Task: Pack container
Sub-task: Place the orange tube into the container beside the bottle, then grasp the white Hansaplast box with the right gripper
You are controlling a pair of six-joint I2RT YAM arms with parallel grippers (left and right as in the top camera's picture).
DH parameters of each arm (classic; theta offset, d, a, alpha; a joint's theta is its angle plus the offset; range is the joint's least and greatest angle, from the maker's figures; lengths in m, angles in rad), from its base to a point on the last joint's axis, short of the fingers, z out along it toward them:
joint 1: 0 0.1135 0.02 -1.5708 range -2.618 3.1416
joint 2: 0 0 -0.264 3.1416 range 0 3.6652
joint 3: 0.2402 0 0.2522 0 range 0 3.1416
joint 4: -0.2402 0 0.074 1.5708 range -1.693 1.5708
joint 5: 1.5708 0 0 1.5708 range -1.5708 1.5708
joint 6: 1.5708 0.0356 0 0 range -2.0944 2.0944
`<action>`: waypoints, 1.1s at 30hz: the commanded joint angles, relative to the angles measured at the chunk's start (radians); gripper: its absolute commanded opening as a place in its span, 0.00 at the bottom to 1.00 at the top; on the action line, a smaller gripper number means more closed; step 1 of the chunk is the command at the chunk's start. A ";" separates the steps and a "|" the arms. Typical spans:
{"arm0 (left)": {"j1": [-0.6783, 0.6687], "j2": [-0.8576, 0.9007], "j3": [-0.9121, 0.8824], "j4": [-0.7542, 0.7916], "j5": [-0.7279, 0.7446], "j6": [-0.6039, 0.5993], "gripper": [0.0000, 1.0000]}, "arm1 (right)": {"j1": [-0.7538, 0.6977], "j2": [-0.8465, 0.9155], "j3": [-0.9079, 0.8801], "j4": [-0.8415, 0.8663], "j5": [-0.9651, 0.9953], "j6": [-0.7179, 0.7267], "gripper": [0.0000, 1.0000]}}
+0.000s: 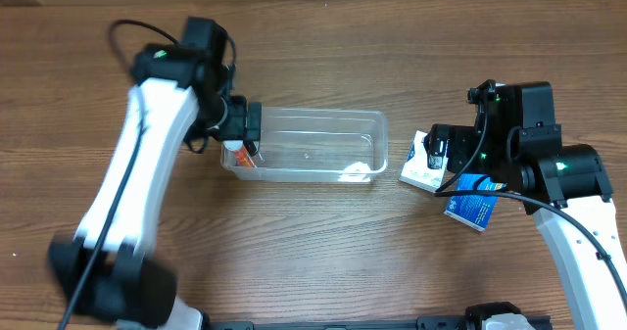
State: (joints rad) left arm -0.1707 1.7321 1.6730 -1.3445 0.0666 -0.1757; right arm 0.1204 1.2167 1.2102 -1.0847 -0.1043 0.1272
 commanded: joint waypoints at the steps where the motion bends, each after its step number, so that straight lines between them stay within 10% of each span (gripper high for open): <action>1: -0.005 -0.255 0.057 0.037 -0.042 0.068 1.00 | 0.004 -0.010 0.046 -0.013 0.054 0.086 1.00; 18: 0.037 -0.436 0.055 0.033 -0.074 0.076 1.00 | 0.004 0.587 0.169 -0.060 0.125 0.259 1.00; 33: 0.037 -0.414 0.055 0.032 -0.074 0.075 1.00 | 0.004 0.647 0.117 0.063 0.117 0.245 1.00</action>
State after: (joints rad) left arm -0.1413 1.3125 1.7241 -1.3128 0.0032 -0.1200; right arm 0.1204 1.8656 1.3338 -1.0317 0.0216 0.3695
